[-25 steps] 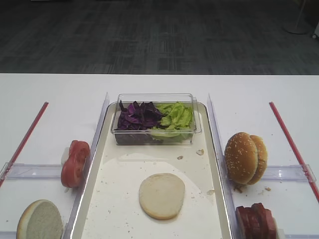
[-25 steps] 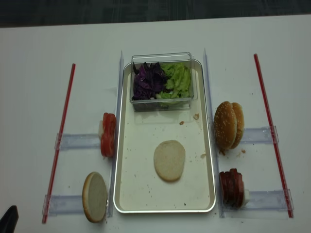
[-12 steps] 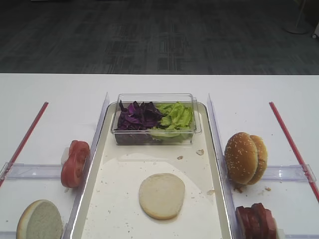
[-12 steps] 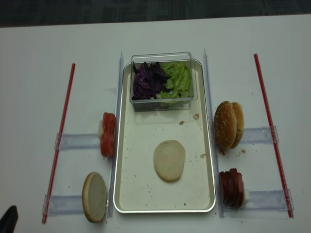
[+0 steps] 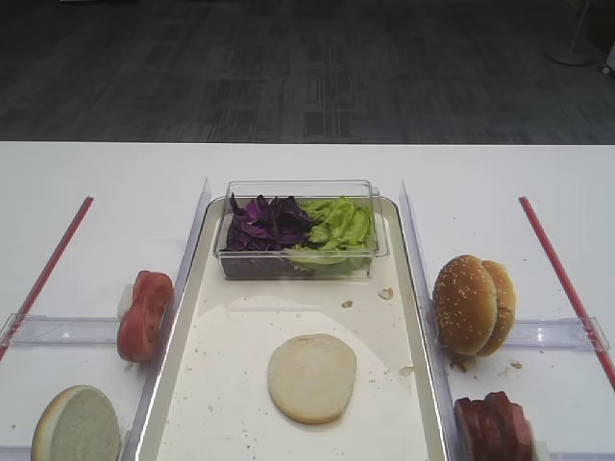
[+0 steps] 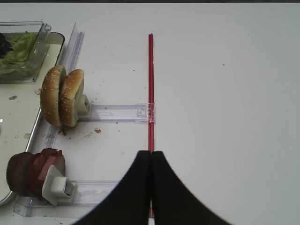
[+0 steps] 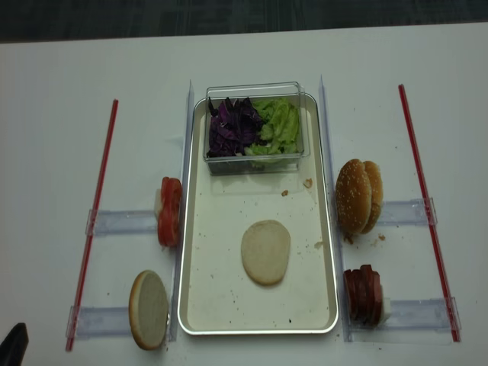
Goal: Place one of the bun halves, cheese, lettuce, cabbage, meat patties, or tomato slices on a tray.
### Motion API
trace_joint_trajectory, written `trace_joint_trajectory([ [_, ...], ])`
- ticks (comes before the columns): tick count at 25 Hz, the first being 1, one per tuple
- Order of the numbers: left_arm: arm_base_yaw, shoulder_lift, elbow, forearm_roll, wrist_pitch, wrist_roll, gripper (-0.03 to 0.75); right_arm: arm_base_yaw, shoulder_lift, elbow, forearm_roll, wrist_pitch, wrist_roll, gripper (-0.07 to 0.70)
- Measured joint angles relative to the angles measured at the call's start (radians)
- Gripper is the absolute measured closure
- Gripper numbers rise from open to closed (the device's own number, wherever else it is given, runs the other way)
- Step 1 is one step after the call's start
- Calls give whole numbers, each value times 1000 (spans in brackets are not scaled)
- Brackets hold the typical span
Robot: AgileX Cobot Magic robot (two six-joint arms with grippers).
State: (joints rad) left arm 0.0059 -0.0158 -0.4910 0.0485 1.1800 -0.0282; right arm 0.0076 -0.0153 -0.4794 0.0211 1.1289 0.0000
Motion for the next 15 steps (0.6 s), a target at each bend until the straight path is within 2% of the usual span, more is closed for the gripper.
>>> trace_joint_trajectory([
  [15,0,0,0,0,0,0,276,0,0,0,0,0,0,267],
])
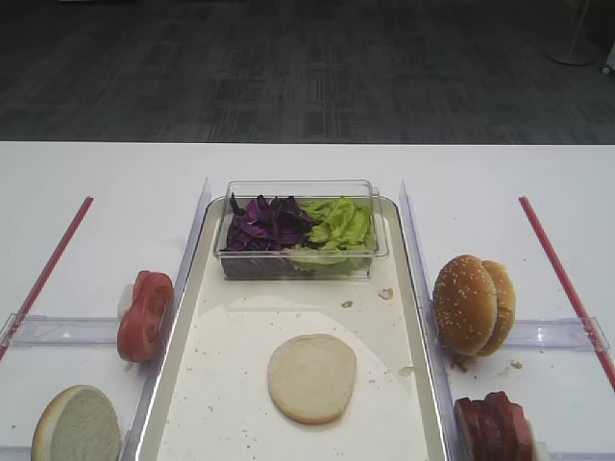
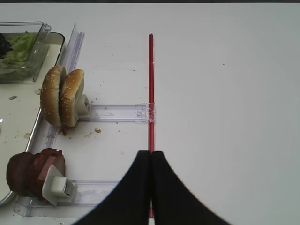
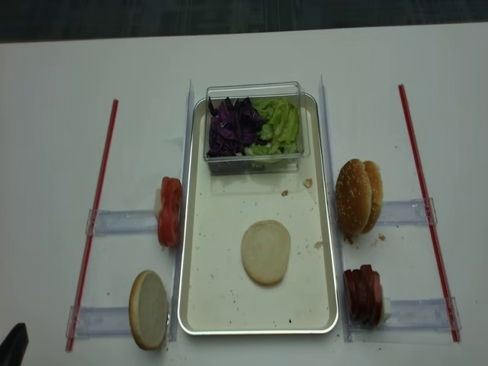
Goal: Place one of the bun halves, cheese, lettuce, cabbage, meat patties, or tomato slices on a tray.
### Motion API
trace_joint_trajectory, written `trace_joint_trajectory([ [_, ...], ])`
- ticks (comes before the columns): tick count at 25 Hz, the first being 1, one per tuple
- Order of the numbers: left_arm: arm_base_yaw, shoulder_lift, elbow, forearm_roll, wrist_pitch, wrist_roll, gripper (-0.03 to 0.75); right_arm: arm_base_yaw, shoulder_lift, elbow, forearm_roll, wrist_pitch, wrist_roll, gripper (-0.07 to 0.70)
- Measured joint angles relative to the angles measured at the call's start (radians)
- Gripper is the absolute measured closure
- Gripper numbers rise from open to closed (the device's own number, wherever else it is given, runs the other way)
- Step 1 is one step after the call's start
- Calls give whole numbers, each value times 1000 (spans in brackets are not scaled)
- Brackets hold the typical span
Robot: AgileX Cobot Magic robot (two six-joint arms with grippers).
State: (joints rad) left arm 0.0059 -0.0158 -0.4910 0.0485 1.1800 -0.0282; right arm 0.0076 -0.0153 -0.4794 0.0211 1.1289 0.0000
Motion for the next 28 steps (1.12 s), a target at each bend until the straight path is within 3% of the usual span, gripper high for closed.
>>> trace_joint_trajectory([
  [28,0,0,0,0,0,0,276,0,0,0,0,0,0,267],
])
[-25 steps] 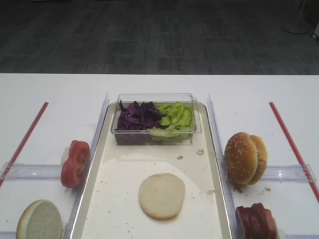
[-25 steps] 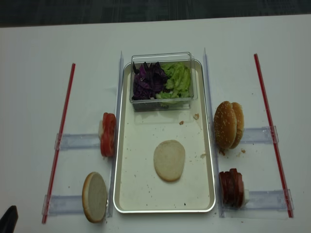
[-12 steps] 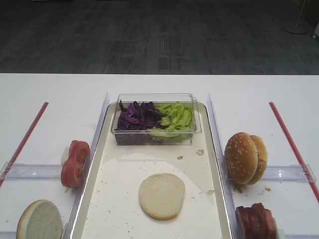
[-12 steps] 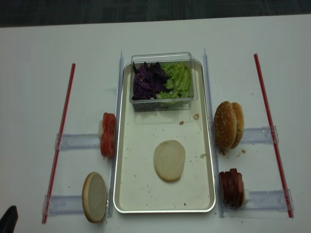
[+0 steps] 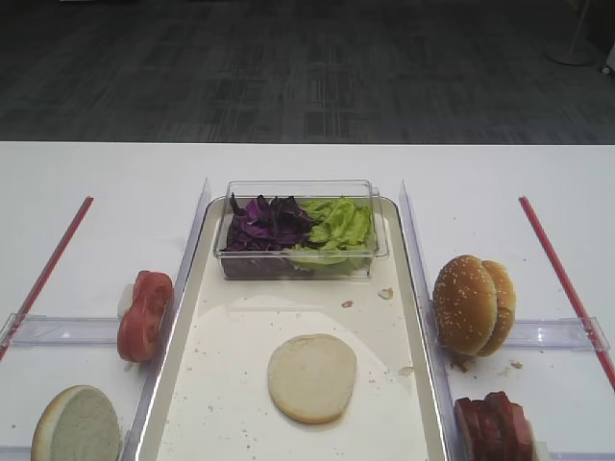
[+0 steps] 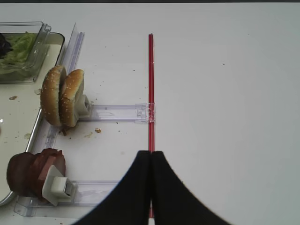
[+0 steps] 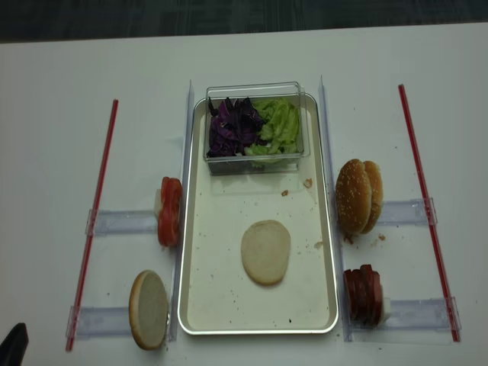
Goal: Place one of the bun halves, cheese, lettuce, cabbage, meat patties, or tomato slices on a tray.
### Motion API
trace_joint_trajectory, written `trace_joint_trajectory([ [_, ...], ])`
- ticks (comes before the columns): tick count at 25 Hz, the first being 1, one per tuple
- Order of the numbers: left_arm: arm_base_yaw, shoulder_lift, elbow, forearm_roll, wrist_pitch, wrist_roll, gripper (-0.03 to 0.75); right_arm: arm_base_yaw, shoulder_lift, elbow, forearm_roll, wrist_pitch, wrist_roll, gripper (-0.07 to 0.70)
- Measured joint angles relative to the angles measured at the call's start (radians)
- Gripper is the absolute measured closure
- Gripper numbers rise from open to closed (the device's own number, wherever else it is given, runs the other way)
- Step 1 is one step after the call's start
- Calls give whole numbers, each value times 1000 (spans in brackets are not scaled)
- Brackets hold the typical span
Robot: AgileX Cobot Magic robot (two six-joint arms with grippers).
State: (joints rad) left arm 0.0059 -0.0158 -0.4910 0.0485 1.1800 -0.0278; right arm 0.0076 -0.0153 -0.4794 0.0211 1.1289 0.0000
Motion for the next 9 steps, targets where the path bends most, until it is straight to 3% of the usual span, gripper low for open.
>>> trace_joint_trajectory([
  [9,0,0,0,0,0,0,276,0,0,0,0,0,5,267],
])
